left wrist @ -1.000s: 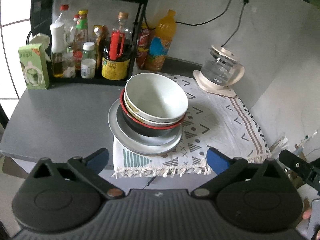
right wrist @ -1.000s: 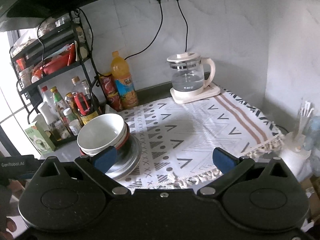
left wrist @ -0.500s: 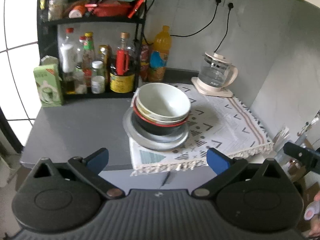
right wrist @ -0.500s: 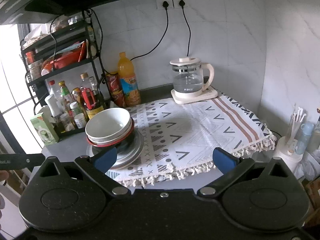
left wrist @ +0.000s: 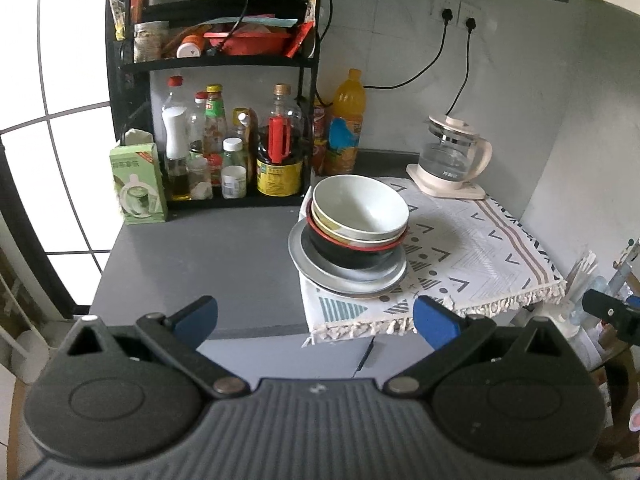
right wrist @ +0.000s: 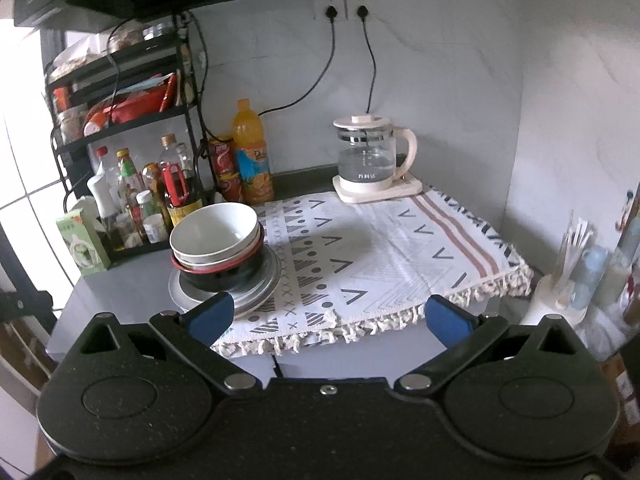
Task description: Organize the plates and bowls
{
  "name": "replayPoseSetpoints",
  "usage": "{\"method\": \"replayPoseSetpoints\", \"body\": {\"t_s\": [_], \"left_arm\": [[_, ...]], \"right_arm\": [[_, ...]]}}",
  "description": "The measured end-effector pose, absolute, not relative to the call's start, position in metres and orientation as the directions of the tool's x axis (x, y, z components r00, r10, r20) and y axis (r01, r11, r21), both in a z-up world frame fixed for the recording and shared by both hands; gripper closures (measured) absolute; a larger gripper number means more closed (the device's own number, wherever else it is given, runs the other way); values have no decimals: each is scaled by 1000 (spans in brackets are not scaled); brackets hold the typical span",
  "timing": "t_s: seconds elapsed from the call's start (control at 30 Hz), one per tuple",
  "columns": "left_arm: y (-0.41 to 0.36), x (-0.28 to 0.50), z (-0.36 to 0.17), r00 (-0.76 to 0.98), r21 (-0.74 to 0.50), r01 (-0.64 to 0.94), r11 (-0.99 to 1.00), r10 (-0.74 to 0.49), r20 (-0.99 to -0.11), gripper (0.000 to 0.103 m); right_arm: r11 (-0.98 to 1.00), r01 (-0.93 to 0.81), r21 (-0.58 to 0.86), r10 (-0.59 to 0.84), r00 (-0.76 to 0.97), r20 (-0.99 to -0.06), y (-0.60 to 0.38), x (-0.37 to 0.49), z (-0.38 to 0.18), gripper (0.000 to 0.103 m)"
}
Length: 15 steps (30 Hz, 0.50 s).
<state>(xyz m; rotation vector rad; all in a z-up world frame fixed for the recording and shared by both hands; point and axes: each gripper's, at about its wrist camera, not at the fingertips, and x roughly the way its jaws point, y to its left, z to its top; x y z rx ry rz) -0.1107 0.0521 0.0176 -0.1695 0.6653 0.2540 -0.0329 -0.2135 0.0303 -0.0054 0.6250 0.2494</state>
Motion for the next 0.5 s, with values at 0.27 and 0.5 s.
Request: {"method": "replayPoseSetpoints", "body": {"t_s": [0.27,0.5], "left_arm": [[58,-115,15,752,-97,-304,948,176,-636,0],[58,-112,12,745,-94,-290,952,164,-646,0]], "right_arm": [[955,-286,81,279,769,-575,-208,-37,27,0],[954,-285,97,285,753,-593,-203,-36,24,0]]}}
